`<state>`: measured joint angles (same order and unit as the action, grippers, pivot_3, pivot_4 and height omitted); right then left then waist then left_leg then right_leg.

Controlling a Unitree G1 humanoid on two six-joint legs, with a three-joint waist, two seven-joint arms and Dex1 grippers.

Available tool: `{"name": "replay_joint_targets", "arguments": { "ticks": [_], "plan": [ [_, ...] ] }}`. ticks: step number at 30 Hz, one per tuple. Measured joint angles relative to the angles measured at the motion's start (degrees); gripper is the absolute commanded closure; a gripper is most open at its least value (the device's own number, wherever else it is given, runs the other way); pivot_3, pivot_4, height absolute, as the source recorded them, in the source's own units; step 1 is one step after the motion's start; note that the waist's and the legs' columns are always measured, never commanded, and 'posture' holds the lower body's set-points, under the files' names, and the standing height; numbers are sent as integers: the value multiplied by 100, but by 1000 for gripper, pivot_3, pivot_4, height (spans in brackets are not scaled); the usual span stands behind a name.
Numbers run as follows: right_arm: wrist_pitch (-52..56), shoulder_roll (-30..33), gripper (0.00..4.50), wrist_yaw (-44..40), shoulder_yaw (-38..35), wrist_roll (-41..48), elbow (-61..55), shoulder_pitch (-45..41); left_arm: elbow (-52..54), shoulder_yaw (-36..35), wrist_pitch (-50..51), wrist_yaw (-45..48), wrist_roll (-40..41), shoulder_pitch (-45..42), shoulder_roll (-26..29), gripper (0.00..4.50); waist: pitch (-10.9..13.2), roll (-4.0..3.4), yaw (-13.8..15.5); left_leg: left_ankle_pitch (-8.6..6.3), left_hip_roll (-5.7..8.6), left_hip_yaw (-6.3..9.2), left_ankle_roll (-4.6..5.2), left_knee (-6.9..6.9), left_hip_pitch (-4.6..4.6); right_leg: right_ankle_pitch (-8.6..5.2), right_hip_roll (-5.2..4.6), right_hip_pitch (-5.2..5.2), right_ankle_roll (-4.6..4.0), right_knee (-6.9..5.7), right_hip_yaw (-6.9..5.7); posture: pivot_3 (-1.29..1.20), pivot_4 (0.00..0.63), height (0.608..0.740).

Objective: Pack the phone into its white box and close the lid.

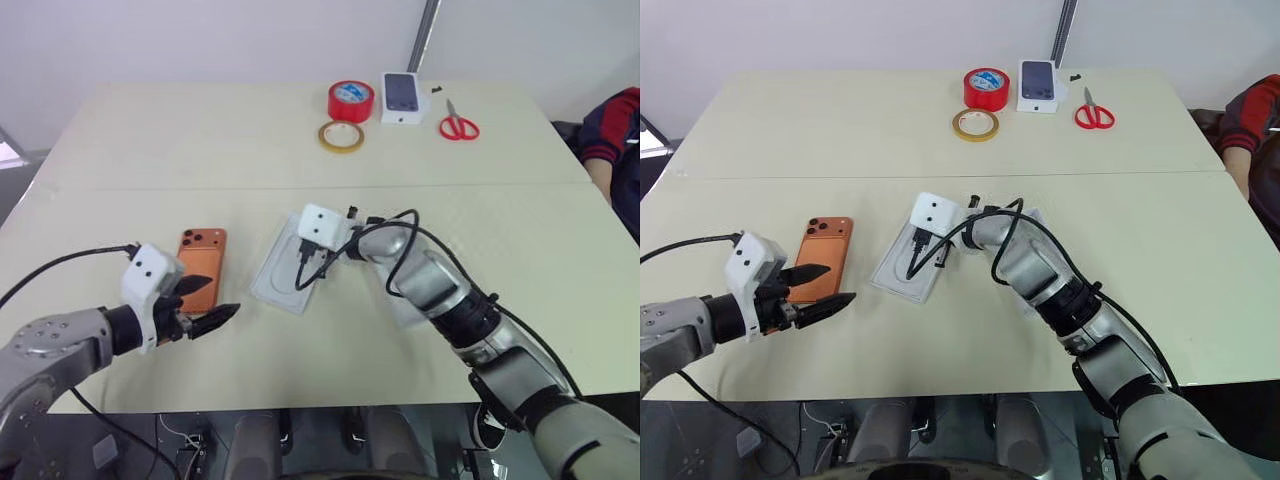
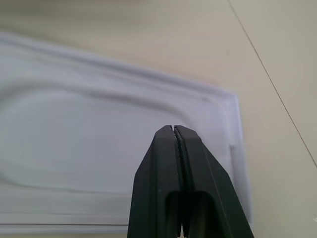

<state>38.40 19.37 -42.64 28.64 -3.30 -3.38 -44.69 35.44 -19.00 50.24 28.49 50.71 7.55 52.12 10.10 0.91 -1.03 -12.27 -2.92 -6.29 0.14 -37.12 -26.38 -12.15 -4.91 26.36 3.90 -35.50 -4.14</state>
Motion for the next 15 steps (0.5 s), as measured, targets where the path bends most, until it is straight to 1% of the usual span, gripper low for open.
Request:
{"name": "replay_joint_targets", "arguments": {
  "ticks": [4, 8, 9, 11, 14, 15],
  "plan": [
    [403, 247, 4454, -523, -72, 371, -905, 164, -265, -95, 206, -256, 31, -183, -245, 488, -2, 2, 24, 2, -2, 7, -3, -5, 4, -4, 2, -6, -7, -5, -2, 0, 150, 740],
    [598, 445, 4454, -874, 31, 617, -1297, 413, -364, -237, 208, -226, 1, -213, -283, 488, -2, 3, 24, 2, 0, 5, -3, -6, 4, -4, -1, -6, -8, -5, -1, 0, 150, 740],
    [718, 476, 4224, -997, 40, 725, -1357, 443, -364, -258, 193, -163, -18, -205, -283, 488, -2, 3, 24, 2, 0, 5, -3, -6, 4, -4, -2, -5, -9, -5, -1, 0, 150, 740],
    [880, 512, 3615, -1114, 46, 865, -1492, 457, -359, -266, 156, -34, -57, -122, -275, 488, -2, 3, 15, 2, -1, 5, -3, -6, 4, -4, -1, -3, -9, -5, -1, 0, 150, 740],
    [1176, 518, 2123, -1160, 126, 998, -1706, 466, -334, -290, 6, 239, -221, 63, -202, 488, -2, 3, 7, 2, -3, 6, -4, -4, 4, -5, 1, -1, -10, -6, -1, 0, 150, 740],
    [1300, 457, 2123, -1132, 160, 1053, -1727, 471, -304, -321, -70, 342, -287, 134, -180, 488, -2, 3, 5, 1, -4, 6, -5, -4, 4, -4, 0, 0, -11, -7, -1, 0, 150, 740]
  ]
}}
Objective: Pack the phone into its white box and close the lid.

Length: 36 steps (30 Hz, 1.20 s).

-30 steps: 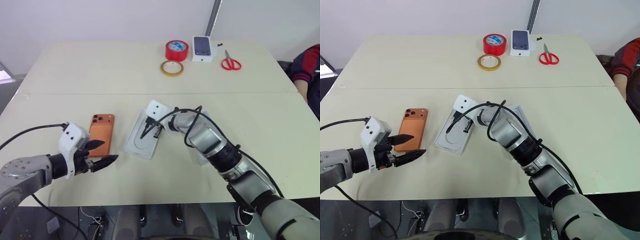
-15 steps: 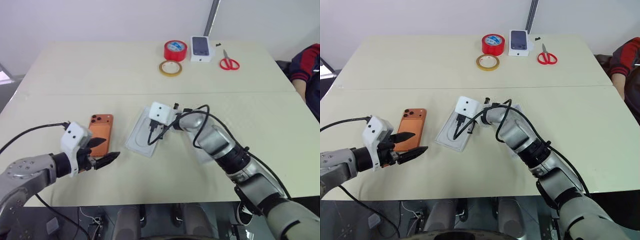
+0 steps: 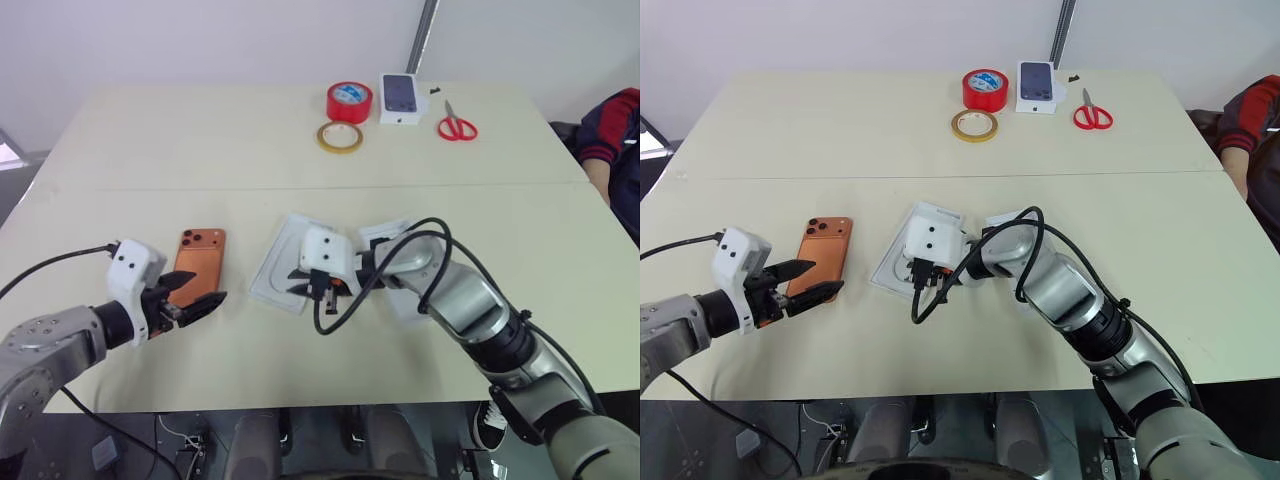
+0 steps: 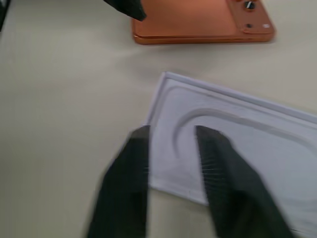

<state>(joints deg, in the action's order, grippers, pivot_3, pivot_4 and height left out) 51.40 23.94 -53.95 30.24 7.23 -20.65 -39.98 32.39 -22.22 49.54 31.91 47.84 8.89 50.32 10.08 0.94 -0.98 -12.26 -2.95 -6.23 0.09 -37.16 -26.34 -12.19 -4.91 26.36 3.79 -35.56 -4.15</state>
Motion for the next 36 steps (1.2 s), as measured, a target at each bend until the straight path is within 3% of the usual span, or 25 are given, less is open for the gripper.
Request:
{"name": "replay_joint_targets", "arguments": {
  "ticks": [6, 12, 15, 18, 26, 31, 36],
  "plan": [
    [818, -314, 2123, 330, 382, 151, 0, 15, 260, -173, -617, 857, -519, 660, 325, 488, -1, -2, 6, -10, -6, -1, -17, 2, -1, 1, -13, 4, -5, 3, 0, 0, 150, 740],
    [1064, -386, 2123, 715, 716, 82, -1, -1, 237, -186, -781, 1160, -826, 738, 329, 488, -2, -2, 9, -12, -5, 0, -17, 4, -2, 2, -16, 8, -7, 13, 0, 0, 150, 740],
    [1062, -354, 3029, 859, 862, 21, 0, -34, 237, -186, -783, 1179, -890, 724, 320, 488, -2, -2, 5, -11, -7, -1, -17, 5, -3, 2, -14, 6, -7, 11, 0, 0, 150, 740],
    [1018, -242, 4434, 905, 888, -24, 0, -73, 238, -183, -783, 1176, -940, 715, 277, 488, -2, -2, 5, -11, -6, -1, -16, 4, -3, 2, -12, 4, -6, 10, 0, 0, 150, 740],
    [525, 422, 4434, 672, 928, -118, -168, -120, 234, -157, -779, 1164, -988, 579, 185, 488, -2, -1, 25, -3, -2, -3, -3, 0, -4, 2, -10, 0, -5, 10, 0, 0, 150, 740],
    [262, 1134, 4434, 247, 451, 152, -620, 179, 215, -159, -777, 1171, -997, 575, 179, 488, -3, 0, 28, -5, -2, -2, -5, -1, -3, 2, -10, -2, -5, 11, -1, 0, 150, 740],
    [186, 1380, 4434, 43, 195, 395, -843, 432, 197, -151, -777, 1168, -1020, 479, 156, 488, -3, 0, 11, -1, -2, -1, 1, -2, -1, 2, 0, 0, -5, 4, 0, 0, 150, 740]
  ]
}}
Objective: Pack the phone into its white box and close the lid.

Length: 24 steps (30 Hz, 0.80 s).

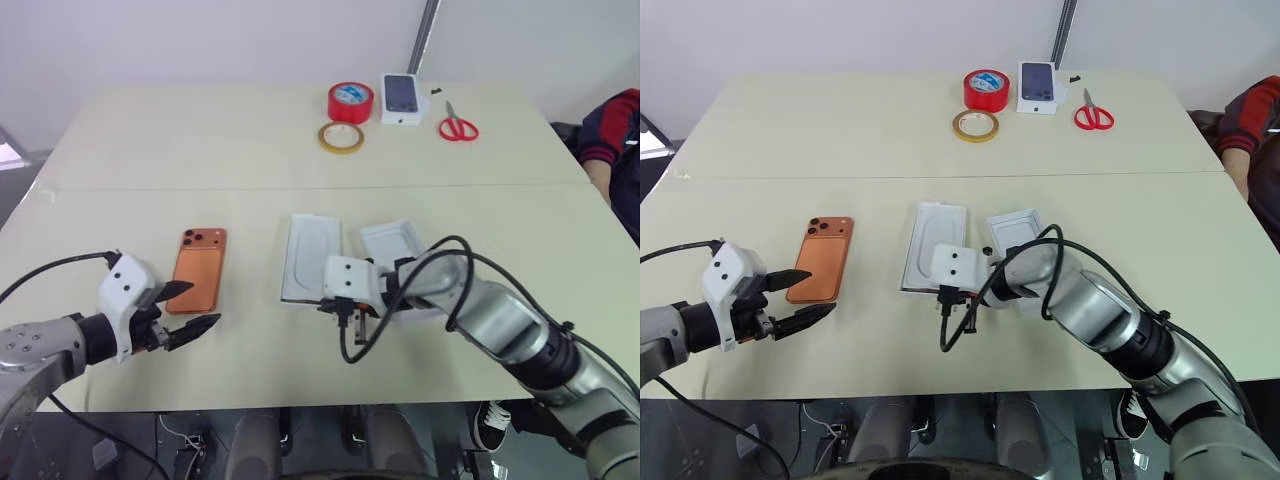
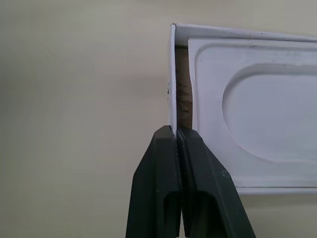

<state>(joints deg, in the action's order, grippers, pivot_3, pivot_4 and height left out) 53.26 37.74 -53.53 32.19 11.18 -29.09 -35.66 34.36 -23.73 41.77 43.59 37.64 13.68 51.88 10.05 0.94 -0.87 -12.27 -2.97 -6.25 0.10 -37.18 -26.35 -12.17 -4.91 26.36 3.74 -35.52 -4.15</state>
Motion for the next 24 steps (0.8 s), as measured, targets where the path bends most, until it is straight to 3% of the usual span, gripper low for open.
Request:
{"name": "replay_joint_targets", "arguments": {
  "ticks": [3, 6, 10, 13, 16, 24],
  "plan": [
    [1, -9, 3532, -54, -99, 150, -15, 44, -16, 15, 0, 5, -19, -60, -3, 488, 0, 0, 12, 1, 0, 1, 1, -2, 0, 0, 0, -2, 0, -1, 0, 0, 150, 740],
    [-46, -18, 2051, -56, -169, 195, -16, 96, -65, 42, 2, 15, -55, -114, -3, 488, -1, 1, 14, 1, 1, 1, 1, -5, -1, 0, -1, -3, 0, 0, 0, 0, 150, 740],
    [-124, -20, 2051, -151, -534, 469, -21, 131, -65, 42, 7, 84, -65, -167, -2, 488, -1, 2, 21, 1, 1, 1, 2, -6, 0, 0, -2, -6, 0, 0, 0, 0, 150, 740],
    [-100, -153, 3011, -70, -750, 569, 172, -31, -44, 55, 11, 169, -63, -163, -1, 488, -1, 2, 10, 1, 1, 1, 2, -8, 0, 0, 0, -5, 0, -3, 0, 0, 150, 740],
    [-75, -445, 4447, 268, -779, 401, 734, -364, -18, 116, 11, 230, -65, -182, -3, 488, -1, 2, -7, 2, 1, 1, 1, -7, 3, 1, 4, -5, 0, -7, 0, 0, 150, 740],
    [-844, -1278, 4447, 804, -263, -484, 2447, -855, 14, 338, 9, 156, -104, -310, -70, 488, -1, 2, 11, 4, 2, -2, 2, -13, 1, 7, 9, -8, 13, -13, 0, 0, 150, 740]
  ]
}}
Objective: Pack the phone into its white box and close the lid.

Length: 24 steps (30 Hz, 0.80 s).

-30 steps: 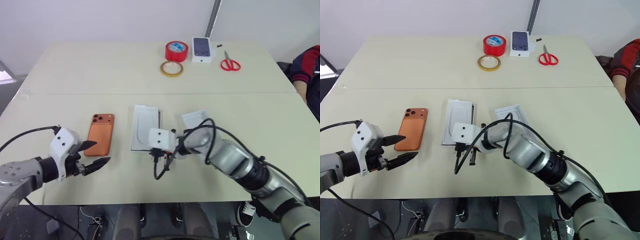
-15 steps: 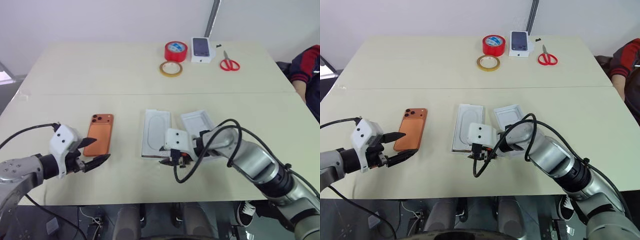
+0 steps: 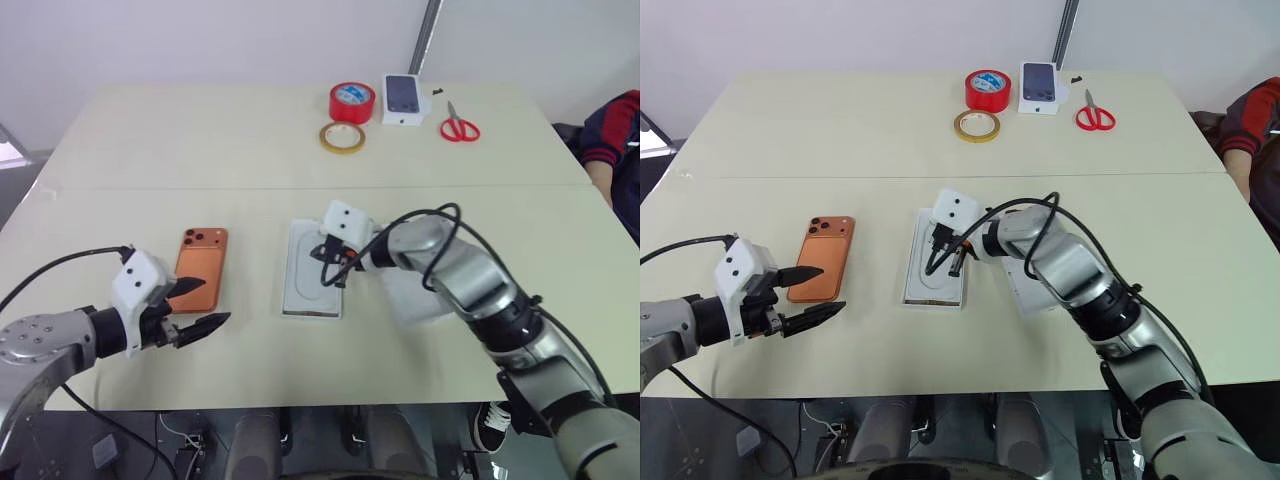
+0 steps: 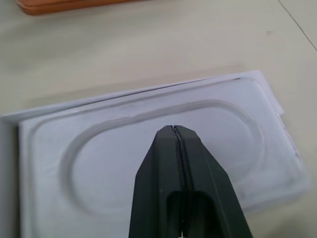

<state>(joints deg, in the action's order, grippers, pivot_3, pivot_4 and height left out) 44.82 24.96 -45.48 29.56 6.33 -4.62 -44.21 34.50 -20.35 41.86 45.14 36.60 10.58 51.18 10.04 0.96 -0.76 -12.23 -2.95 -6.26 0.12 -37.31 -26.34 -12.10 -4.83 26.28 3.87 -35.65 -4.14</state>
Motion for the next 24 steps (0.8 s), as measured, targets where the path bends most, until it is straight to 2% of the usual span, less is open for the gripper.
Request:
{"name": "replay_joint_targets", "arguments": {
  "ticks": [10, 24],
  "plan": [
    [-241, 255, 4447, -825, 471, -150, -263, 201, 188, 41, 2, -67, 33, 61, -66, 488, 0, 0, -2, 0, -1, 6, -1, -11, 5, -4, 0, 6, -2, -36, 0, 0, 150, 740],
    [-126, 427, 4447, -1222, 506, -148, -864, 462, 211, 44, 5, -24, 37, 11, -65, 488, 0, 1, 0, 1, -1, 6, -2, -13, 8, -6, 0, 4, -6, -40, 0, 0, 150, 740]
  ]
}}
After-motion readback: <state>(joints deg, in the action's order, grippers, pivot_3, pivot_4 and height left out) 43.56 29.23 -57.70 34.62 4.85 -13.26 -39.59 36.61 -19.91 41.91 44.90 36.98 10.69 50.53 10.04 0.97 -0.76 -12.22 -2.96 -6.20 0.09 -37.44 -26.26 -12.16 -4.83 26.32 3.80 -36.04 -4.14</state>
